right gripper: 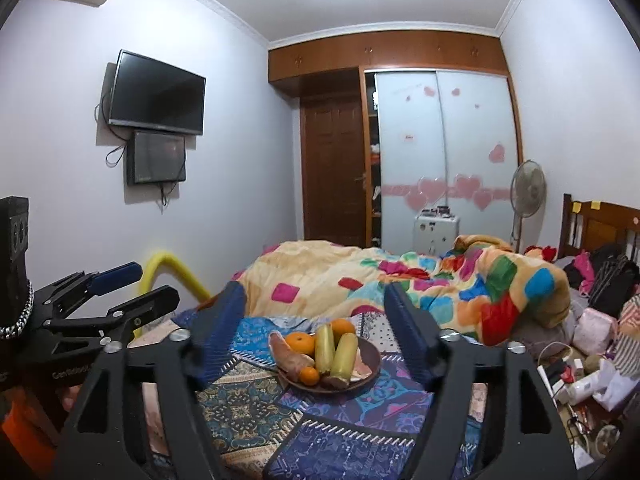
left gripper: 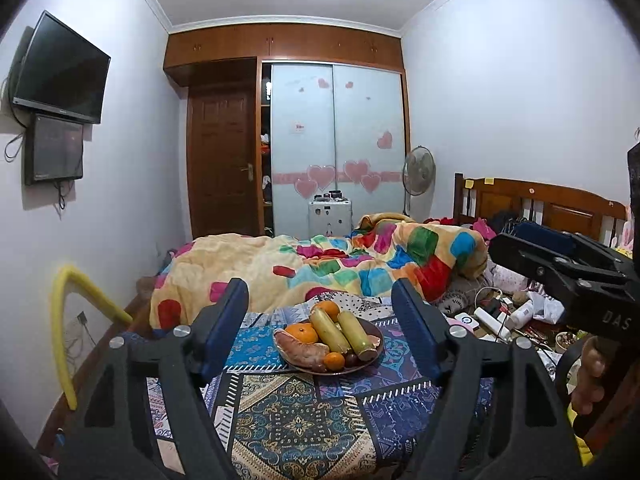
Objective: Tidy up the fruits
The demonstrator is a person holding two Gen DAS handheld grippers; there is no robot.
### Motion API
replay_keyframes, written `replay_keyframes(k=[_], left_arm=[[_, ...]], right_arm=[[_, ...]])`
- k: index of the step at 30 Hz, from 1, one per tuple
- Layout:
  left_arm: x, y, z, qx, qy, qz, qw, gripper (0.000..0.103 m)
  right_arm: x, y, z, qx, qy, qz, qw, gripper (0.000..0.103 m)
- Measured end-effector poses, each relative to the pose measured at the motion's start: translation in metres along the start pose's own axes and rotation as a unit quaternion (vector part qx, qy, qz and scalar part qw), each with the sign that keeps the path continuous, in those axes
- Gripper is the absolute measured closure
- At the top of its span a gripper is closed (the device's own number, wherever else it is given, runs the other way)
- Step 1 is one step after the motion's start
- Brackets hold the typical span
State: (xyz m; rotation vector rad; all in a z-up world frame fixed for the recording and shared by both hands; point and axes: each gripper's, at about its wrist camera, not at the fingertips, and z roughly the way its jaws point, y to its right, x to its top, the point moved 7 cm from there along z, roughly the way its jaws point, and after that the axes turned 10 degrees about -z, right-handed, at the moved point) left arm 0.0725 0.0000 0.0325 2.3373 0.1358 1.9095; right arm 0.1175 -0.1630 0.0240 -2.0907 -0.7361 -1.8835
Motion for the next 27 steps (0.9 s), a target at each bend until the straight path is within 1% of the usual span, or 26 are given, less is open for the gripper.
replay_keyframes(k=[1, 2, 4, 5, 6, 7, 11, 27], left_arm=[[0.0, 0.0, -0.002, 0.001, 0.0, -0.001, 1.0, 0.019], [0.0, -0.001, -0.004, 0.001, 0.001, -0.004, 1.0, 0.012], [0.0, -0.002, -0.011, 0.003, 0.01, -0.009, 0.9999, 0.011], [0.0, -0.003, -0.013, 0.004, 0.011, -0.008, 0.9999, 0.009], [0.0, -0.003, -0.016, 0.004, 0.013, -0.008, 0.9999, 0.008], [0.001, -0.003, -0.018, 0.004, 0.014, -0.009, 0.9998, 0.005], [0.001, -0.003, -0.025, 0.008, 0.02, -0.011, 0.9997, 0.001], [0.0, -0.004, -0.026, 0.012, 0.025, -0.013, 0.9995, 0.0]], right_arm=[[0.0, 0.0, -0.002, -0.003, 0.003, -0.001, 1.0, 0.024], [0.001, -0.001, -0.004, -0.008, 0.006, -0.002, 1.0, 0.021], [0.001, -0.001, -0.011, -0.022, 0.014, -0.004, 1.0, 0.012], [0.002, -0.001, -0.012, -0.029, 0.018, -0.006, 0.999, 0.009], [0.002, -0.001, -0.014, -0.032, 0.021, -0.007, 0.999, 0.003], [0.002, 0.0, -0.016, -0.033, 0.023, -0.006, 0.999, 0.0], [0.001, -0.002, -0.02, -0.039, 0.026, -0.007, 0.999, 0.0], [-0.004, -0.004, -0.027, -0.039, 0.023, -0.007, 0.999, 0.0]])
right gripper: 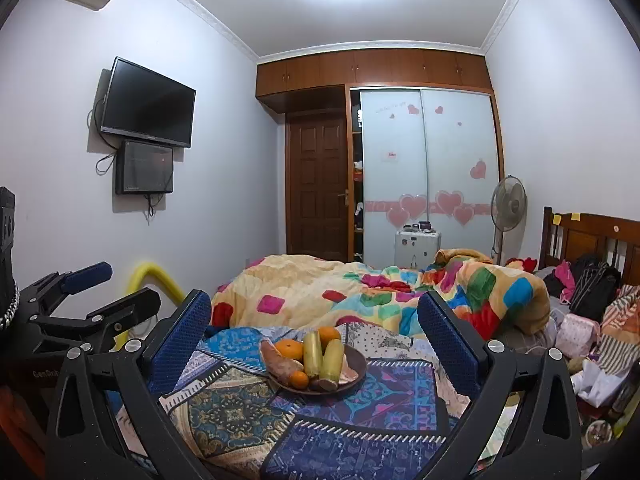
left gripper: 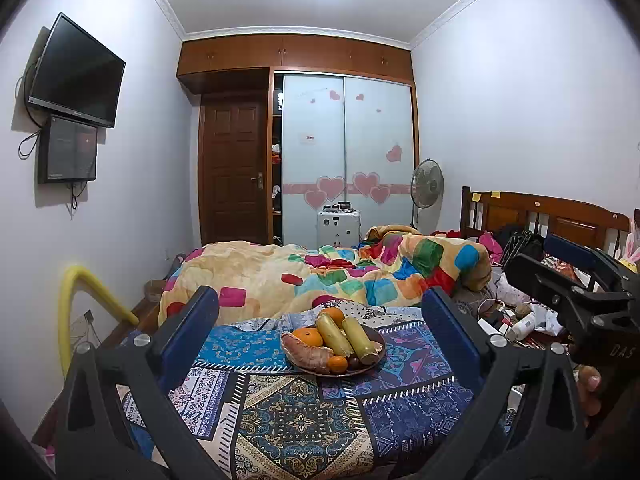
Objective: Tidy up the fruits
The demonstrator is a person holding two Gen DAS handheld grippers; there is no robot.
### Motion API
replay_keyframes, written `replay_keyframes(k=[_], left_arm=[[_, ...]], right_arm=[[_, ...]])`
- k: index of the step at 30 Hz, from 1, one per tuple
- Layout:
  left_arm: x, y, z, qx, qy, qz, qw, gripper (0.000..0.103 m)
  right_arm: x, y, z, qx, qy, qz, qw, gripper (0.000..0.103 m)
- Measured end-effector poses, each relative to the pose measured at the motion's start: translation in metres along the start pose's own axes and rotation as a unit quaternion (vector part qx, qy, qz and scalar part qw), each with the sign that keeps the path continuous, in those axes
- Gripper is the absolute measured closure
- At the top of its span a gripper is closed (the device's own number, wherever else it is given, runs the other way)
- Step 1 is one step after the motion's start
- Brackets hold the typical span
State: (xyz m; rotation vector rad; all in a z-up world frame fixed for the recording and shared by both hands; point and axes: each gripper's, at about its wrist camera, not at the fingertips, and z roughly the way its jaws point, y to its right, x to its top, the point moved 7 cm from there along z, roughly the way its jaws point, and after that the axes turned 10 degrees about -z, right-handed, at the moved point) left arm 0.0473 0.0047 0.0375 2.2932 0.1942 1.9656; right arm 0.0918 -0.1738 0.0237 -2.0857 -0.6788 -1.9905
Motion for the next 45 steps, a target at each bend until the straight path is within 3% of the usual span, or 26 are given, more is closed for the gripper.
replay_keyframes(k=[45], left_arm=[[-0.0054, 0.0017, 0.0083, 0.0, -0.004, 0.0, 1.0, 0.0]], right_arm=[[-0.0044, 0.001, 0.0027, 0.004, -0.007, 0.006, 1.0, 0.0]])
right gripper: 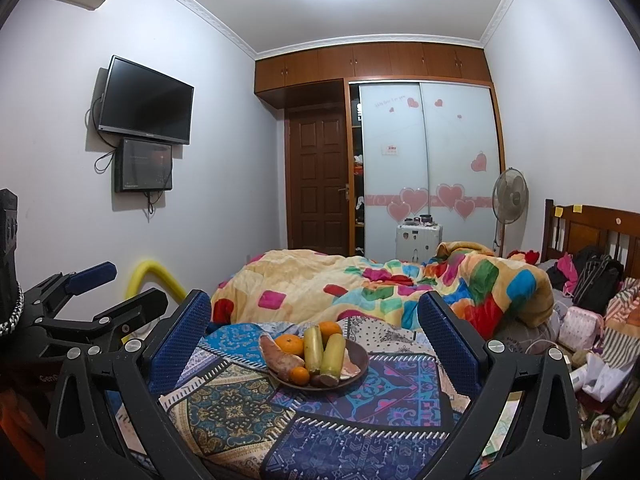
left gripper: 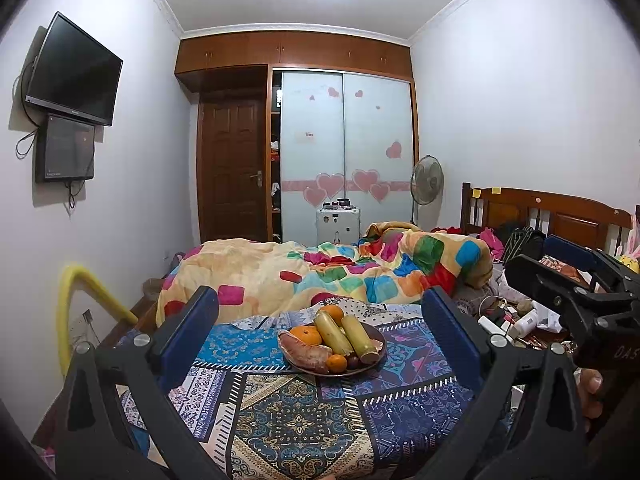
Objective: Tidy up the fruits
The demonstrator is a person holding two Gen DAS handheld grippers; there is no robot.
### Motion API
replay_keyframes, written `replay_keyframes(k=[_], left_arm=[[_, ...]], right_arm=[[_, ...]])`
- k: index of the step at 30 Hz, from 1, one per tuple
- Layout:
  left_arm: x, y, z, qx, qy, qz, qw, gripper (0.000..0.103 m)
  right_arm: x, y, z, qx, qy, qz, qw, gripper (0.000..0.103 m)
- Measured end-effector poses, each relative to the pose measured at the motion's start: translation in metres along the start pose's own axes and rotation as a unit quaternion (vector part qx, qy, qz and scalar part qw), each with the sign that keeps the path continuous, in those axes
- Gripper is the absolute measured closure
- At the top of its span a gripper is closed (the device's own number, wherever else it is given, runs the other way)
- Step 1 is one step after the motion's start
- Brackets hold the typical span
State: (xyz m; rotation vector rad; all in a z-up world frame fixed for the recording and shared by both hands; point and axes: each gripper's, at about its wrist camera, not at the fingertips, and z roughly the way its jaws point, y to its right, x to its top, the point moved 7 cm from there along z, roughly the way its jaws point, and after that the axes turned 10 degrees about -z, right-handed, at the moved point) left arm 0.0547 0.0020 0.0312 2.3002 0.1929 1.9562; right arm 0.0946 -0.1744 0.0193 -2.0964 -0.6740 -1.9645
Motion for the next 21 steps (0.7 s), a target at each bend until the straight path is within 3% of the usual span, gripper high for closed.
replay_keyframes(k=[21], left_arm=[[-0.0069, -0.0017, 0.0064, -0.007, -0.01, -0.005, 0.9999, 0.0]], right_arm=[[-0.0015, -0.0018, 0.0067, 0.002, -0.004, 0.001, 1.0, 0.0]])
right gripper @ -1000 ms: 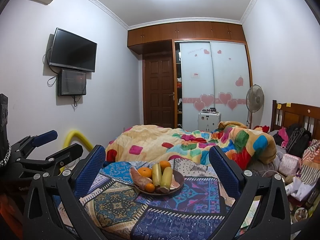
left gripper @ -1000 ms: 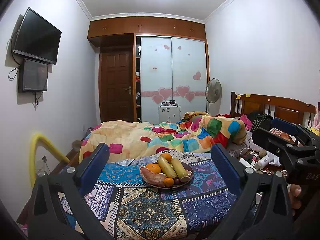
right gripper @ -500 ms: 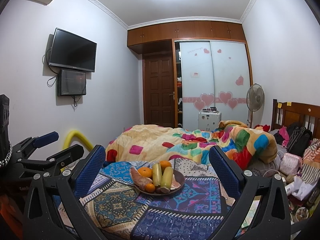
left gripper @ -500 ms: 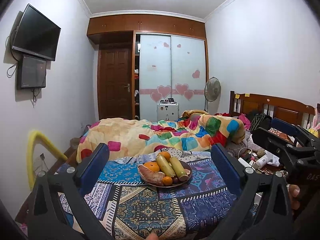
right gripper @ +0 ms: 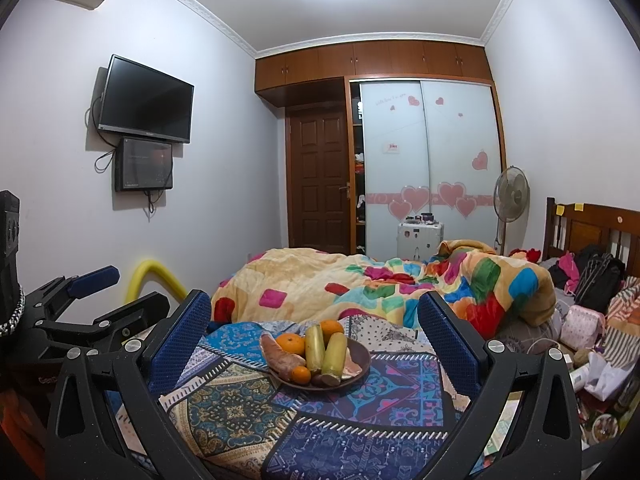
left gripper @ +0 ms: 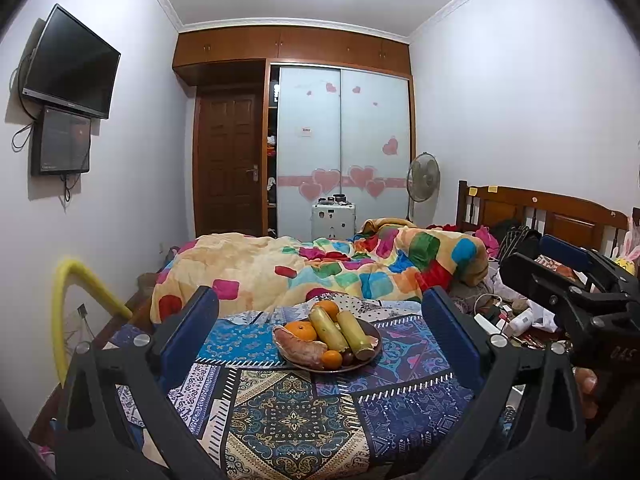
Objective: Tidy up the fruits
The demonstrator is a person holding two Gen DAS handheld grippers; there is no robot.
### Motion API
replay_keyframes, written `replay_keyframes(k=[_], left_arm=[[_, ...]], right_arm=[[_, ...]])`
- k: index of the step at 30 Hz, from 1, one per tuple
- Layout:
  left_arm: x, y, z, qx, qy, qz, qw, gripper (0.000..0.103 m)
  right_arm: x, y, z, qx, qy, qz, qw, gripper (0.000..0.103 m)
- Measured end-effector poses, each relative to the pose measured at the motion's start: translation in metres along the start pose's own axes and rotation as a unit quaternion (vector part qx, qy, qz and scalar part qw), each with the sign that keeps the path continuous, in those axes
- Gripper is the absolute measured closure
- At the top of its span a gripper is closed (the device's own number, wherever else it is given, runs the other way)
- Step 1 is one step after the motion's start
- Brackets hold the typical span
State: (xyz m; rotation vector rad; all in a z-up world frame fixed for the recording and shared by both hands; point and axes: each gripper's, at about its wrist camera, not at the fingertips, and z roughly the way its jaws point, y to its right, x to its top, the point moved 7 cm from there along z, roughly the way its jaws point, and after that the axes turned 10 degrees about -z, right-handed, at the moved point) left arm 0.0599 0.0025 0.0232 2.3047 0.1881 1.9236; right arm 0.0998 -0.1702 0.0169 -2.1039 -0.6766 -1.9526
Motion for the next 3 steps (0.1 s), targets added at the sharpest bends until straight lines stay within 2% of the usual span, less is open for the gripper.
replay_keyframes(k=[3], left_arm=[[0.0, 0.0002, 0.0001, 0.0, 0.0, 0.0, 1.0, 0.0]], right_arm=[[-0.0005, 0.0, 0.0014, 0.001, -0.001, 0.002, 1.0, 0.0]])
